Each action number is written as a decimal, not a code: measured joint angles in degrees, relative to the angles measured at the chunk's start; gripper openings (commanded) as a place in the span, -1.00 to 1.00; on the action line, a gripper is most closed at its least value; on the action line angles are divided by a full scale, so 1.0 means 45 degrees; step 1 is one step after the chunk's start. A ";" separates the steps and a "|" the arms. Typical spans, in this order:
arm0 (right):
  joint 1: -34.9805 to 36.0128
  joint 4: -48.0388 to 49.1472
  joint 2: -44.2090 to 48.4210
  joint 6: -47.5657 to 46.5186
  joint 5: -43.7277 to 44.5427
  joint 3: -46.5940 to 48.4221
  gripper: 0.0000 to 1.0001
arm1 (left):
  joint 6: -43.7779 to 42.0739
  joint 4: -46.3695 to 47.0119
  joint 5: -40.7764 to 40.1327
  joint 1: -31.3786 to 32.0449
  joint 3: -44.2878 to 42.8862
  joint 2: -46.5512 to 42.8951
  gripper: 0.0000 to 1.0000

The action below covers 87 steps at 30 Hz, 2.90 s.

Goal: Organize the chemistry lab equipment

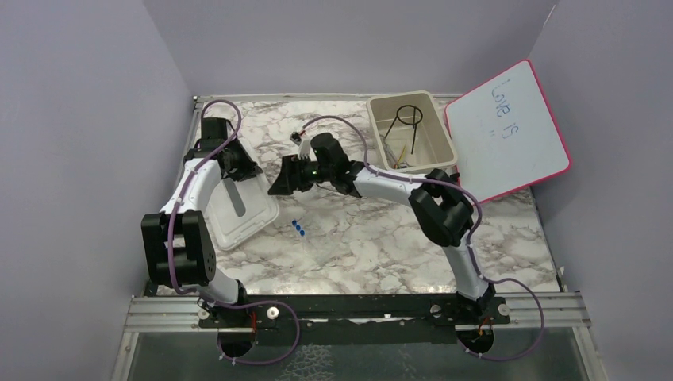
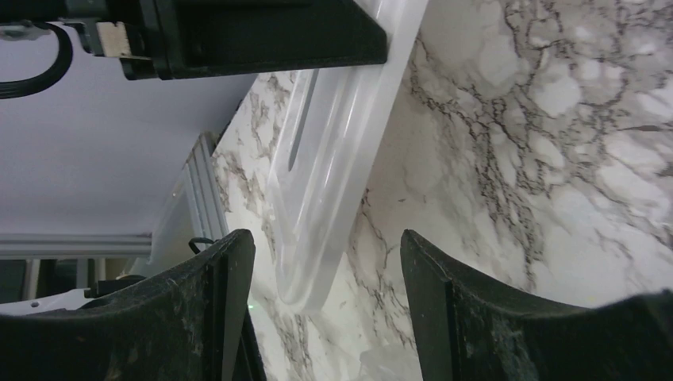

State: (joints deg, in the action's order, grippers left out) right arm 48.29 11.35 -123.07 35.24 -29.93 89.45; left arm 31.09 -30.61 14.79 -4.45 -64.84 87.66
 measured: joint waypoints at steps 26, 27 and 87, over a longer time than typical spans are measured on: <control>0.0602 0.3929 -0.2234 0.4959 -0.1025 0.0282 -0.99 | 0.0529 0.0452 0.0865 -0.0034 -0.0015 -0.0806 -0.06; 0.0602 0.4099 -0.2191 0.5037 -0.1025 0.0151 -0.99 | 0.0520 0.0413 0.0879 -0.0034 -0.0044 -0.0816 0.06; -1.3678 0.1180 0.6955 0.5474 -0.8048 -0.7150 -0.51 | 0.3186 0.8126 0.2589 0.6698 -0.3526 0.4911 0.54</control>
State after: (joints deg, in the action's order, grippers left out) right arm -13.26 16.67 -91.77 59.88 -66.15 57.28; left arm 45.43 5.96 26.44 25.69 -80.71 109.75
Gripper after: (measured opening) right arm 0.241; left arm 0.768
